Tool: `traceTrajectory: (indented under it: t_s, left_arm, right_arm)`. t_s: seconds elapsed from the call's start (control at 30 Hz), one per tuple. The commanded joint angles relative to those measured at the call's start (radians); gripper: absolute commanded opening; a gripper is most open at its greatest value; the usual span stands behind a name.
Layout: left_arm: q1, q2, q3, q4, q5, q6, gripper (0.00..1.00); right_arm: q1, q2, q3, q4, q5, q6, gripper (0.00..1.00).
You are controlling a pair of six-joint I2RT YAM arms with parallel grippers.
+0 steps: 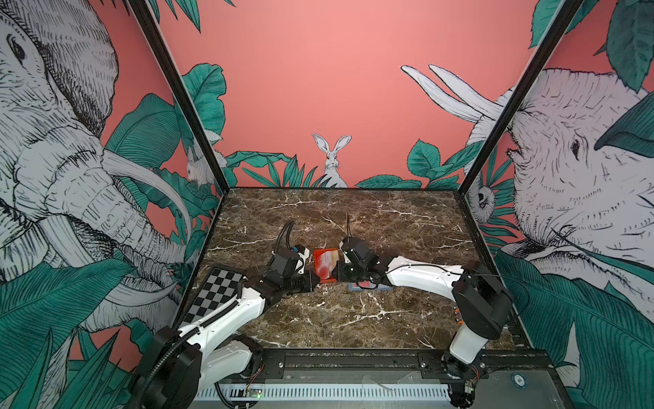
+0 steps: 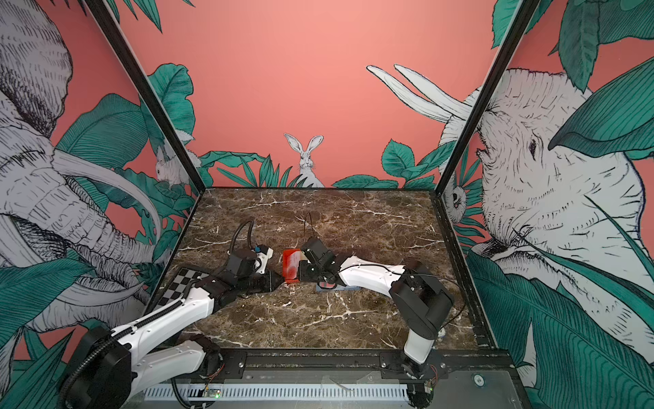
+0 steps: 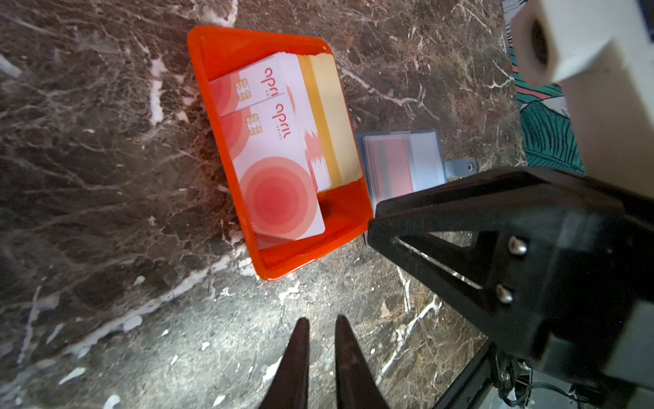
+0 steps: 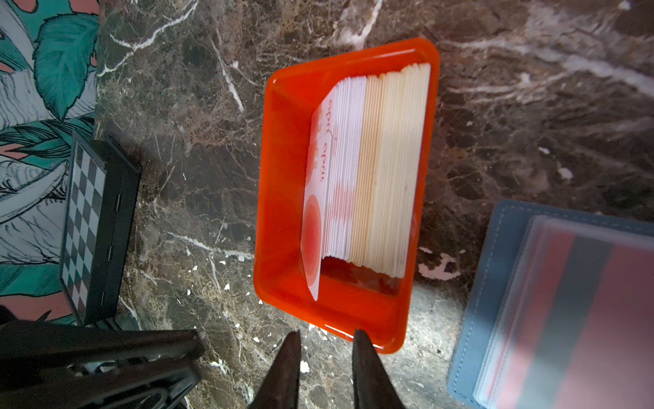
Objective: Put the credit cards into the card holder
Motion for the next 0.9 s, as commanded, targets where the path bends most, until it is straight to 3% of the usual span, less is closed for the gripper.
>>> traceTrajectory:
  t_s: [0.0, 0.87]
  left_arm:
    - [0.006, -0.020, -0.016, 0.020, 0.003, -0.005, 0.17]
    - [0.006, -0.012, -0.035, 0.065, 0.007, -0.041, 0.16]
  right_arm:
    - [0.007, 0.025, 0.029, 0.021, 0.008, 0.013, 0.27]
    - [0.019, 0.093, 0.066, 0.047, -0.023, 0.046, 0.19]
